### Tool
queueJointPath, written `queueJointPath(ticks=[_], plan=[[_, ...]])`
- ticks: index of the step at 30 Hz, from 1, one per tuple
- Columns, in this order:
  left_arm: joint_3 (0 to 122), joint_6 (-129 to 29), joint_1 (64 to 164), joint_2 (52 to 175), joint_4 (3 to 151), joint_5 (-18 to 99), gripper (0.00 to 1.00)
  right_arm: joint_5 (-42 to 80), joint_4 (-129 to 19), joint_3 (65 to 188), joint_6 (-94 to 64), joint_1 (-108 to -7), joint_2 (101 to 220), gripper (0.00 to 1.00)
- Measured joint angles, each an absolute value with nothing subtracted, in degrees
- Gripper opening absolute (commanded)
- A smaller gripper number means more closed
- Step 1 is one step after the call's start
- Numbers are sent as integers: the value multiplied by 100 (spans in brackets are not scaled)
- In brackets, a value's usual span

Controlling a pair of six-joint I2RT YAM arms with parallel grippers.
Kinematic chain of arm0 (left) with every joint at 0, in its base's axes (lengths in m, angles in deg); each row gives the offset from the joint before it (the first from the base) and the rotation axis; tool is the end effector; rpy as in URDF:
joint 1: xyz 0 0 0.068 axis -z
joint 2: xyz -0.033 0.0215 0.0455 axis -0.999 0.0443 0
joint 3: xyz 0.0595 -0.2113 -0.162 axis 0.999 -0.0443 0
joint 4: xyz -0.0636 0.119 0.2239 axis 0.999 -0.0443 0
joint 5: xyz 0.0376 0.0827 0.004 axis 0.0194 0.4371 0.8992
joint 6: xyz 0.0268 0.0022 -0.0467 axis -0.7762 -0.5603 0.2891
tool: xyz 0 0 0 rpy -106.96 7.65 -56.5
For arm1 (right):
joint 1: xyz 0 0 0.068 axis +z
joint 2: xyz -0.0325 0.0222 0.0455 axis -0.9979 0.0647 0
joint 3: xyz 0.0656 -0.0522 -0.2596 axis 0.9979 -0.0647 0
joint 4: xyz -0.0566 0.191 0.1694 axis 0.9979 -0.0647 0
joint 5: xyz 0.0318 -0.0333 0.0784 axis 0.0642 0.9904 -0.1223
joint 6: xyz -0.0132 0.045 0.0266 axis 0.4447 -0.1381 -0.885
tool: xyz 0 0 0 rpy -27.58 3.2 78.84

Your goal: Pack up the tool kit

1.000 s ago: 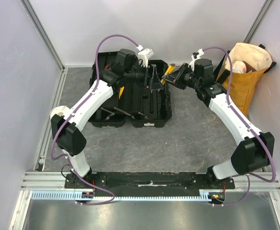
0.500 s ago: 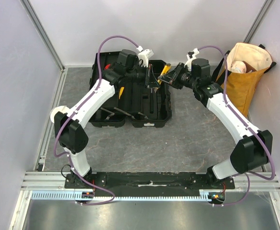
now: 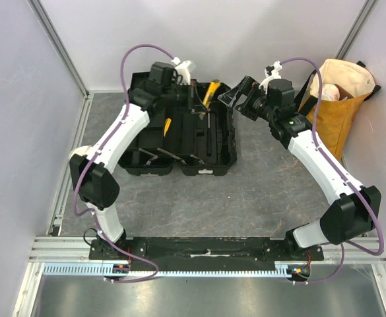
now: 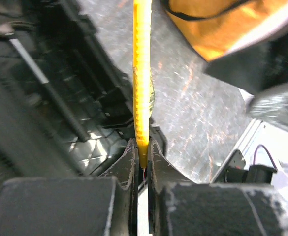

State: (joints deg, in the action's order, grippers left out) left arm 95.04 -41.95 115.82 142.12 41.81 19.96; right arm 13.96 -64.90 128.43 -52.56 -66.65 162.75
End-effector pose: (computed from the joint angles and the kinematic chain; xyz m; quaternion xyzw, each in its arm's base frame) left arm 0.3598 -0.2136 0.3823 0.1828 0.8330 -0.3916 0.3454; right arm 0.3204 0.1228 0.3798 0.1030 0.7910 0.3919 0.4583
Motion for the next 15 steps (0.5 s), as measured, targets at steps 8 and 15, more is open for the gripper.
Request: queueJointPath(ticks=[8, 15], plan=[[9043, -3983, 10013, 13843, 4028, 2136, 2, 1639, -6545, 12843, -5059, -6681, 16187, 98], [8892, -3871, 9519, 13705, 3879, 2127, 2, 1650, -6645, 12843, -5002, -6681, 16275, 98]])
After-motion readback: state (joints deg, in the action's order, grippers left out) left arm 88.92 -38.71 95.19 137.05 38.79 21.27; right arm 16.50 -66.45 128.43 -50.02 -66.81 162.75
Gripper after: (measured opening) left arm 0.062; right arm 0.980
